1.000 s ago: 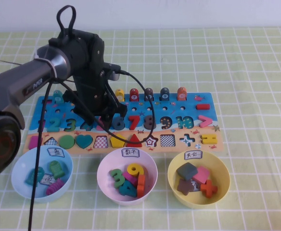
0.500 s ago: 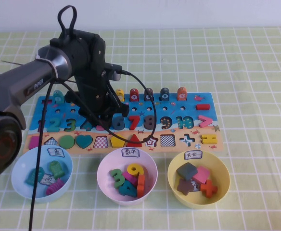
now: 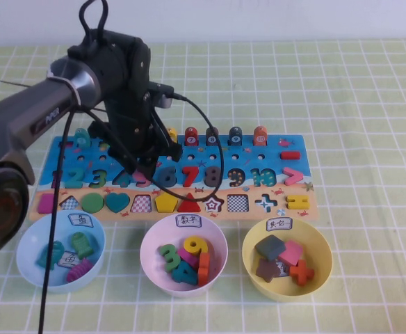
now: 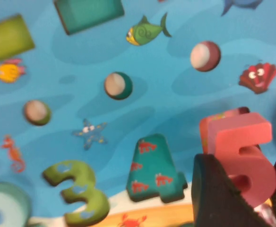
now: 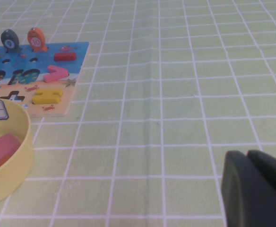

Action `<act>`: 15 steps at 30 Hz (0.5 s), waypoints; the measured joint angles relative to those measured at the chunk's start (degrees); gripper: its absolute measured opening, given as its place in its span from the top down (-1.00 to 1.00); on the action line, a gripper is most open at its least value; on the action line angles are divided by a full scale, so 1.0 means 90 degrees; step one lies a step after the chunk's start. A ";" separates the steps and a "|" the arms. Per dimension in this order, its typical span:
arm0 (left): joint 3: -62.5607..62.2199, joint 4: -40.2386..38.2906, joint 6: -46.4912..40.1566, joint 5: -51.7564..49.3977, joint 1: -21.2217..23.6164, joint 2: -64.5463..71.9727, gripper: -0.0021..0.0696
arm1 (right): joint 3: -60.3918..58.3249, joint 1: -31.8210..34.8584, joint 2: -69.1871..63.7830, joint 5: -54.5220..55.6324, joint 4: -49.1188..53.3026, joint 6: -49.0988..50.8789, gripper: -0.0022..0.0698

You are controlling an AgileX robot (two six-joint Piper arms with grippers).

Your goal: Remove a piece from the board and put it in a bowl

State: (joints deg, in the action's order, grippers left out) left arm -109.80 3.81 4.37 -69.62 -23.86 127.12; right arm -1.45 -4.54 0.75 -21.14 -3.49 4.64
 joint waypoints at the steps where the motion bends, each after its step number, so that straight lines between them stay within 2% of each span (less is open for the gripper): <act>1: -0.0013 0.0011 -0.0029 -0.0015 0.0000 -0.0055 0.34 | 0.0000 0.0000 0.0000 0.0000 0.0000 0.0000 0.99; 9: -0.0027 -0.0006 -0.0140 -0.0040 0.0000 -0.0541 0.35 | 0.0000 0.0000 0.0000 0.0000 0.0000 0.0000 0.99; 15: 0.0011 -0.0532 -0.0485 -0.0054 -0.0060 -0.1009 0.35 | 0.0000 0.0000 0.0000 0.0000 0.0000 0.0000 0.99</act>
State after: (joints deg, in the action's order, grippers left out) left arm -109.70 -0.97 0.00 -70.11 -24.41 118.04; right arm -1.45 -4.54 0.75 -21.14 -3.49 4.64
